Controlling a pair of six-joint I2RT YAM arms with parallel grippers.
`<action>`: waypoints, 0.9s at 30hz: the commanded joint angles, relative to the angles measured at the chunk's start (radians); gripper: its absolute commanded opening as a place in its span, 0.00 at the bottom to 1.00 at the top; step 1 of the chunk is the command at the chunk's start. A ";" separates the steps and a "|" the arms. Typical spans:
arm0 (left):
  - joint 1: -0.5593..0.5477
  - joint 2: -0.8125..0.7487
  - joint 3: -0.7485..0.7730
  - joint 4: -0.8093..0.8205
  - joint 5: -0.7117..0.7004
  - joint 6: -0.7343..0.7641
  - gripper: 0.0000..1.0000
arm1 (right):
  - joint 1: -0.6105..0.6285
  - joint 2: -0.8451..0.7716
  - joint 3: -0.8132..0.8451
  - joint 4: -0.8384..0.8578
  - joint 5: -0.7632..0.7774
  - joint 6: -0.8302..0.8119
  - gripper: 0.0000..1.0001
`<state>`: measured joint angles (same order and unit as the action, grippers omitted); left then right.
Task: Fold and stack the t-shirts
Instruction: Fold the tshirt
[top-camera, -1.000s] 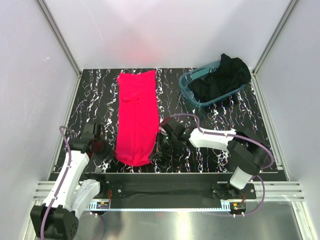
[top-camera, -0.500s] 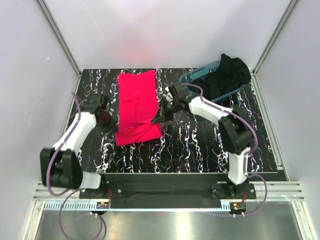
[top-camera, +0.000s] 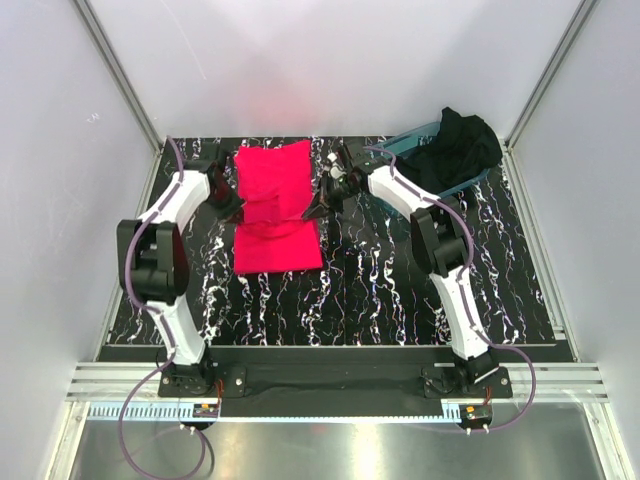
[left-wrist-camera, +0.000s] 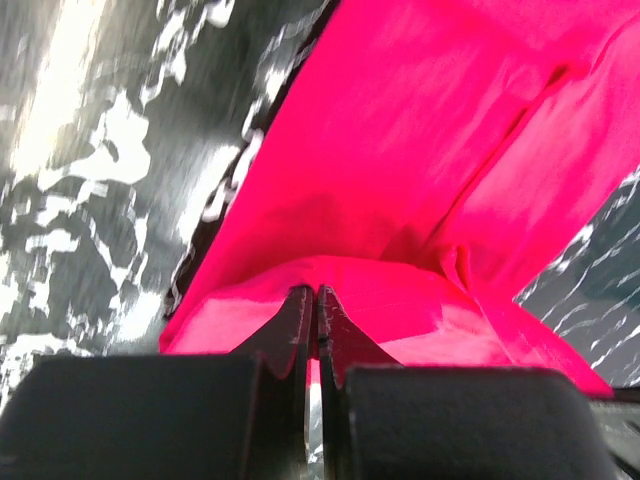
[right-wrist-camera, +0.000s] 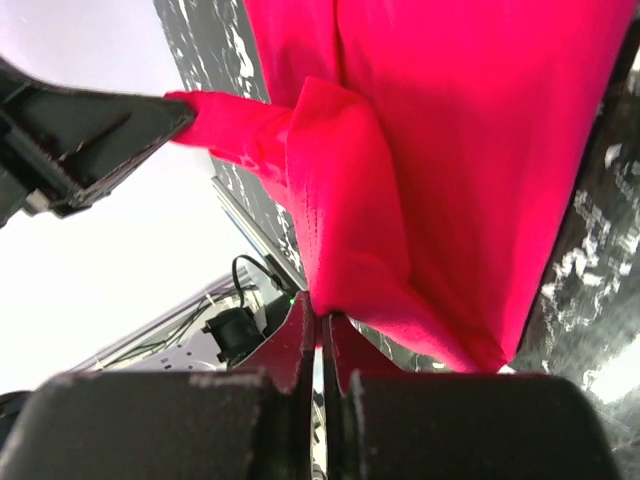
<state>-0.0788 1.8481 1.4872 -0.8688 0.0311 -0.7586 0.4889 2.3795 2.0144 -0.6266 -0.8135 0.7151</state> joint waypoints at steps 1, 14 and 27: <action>0.023 0.049 0.094 0.004 0.015 0.033 0.00 | -0.013 0.046 0.107 -0.045 -0.061 -0.014 0.00; 0.048 0.214 0.232 0.016 0.102 0.039 0.00 | -0.046 0.182 0.236 -0.019 -0.085 -0.006 0.01; 0.057 0.290 0.309 0.024 0.118 0.022 0.00 | -0.081 0.274 0.369 0.001 -0.105 0.012 0.04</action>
<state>-0.0280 2.1223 1.7386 -0.8715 0.1112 -0.7334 0.4248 2.6266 2.3146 -0.6476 -0.8841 0.7155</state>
